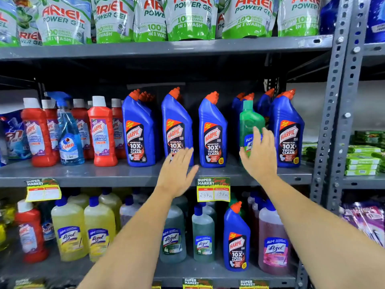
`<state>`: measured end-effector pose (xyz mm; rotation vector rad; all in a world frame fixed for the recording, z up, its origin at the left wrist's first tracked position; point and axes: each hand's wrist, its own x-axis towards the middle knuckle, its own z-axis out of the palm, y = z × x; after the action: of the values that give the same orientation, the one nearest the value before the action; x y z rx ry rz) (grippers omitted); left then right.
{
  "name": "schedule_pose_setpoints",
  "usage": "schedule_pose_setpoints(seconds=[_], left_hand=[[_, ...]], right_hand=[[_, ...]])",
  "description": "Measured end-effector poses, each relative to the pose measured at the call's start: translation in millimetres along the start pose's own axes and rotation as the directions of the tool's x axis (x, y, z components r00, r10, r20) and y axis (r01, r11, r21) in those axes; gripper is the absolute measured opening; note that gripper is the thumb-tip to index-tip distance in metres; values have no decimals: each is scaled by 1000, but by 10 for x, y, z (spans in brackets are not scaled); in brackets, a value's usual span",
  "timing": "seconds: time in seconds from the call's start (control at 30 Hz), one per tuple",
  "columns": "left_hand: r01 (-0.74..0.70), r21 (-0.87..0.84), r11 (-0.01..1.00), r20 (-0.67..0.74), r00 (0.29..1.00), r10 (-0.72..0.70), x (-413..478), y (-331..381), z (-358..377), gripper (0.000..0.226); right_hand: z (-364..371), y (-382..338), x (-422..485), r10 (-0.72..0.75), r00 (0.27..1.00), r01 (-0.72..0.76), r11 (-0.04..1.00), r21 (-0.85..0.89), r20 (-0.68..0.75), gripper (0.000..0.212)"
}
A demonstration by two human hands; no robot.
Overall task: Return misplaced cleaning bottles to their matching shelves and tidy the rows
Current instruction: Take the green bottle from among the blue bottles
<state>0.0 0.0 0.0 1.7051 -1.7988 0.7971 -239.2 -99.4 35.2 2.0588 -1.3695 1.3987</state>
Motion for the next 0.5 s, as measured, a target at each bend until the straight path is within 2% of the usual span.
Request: schedule_pose_setpoints(seconds=[0.07, 0.13, 0.2, 0.33, 0.5], left_hand=[[4, -42, 999, 121, 993, 1, -107, -26, 57, 61], [-5, -9, 1000, 176, 984, 6, -215, -81, 163, 58], [-12, 24, 1000, 165, 986, 8, -228, -112, 201, 50], [-20, 42, 999, 120, 993, 15, -218, -91, 232, 42], [-12, 62, 998, 113, 994, 5, -248, -103, 246, 44]], right_hand=[[-5, 43, 32, 87, 996, -86, 994, 68, -6, 87], [1, 107, 52, 108, 994, -111, 990, 90, 34, 98], [51, 146, 93, 141, 988, -148, 977, 156, 57, 105], [146, 178, 177, 290, 946, -322, 897, 303, 144, 124], [280, 146, 206, 377, 902, -426, 855, 297, 209, 136]])
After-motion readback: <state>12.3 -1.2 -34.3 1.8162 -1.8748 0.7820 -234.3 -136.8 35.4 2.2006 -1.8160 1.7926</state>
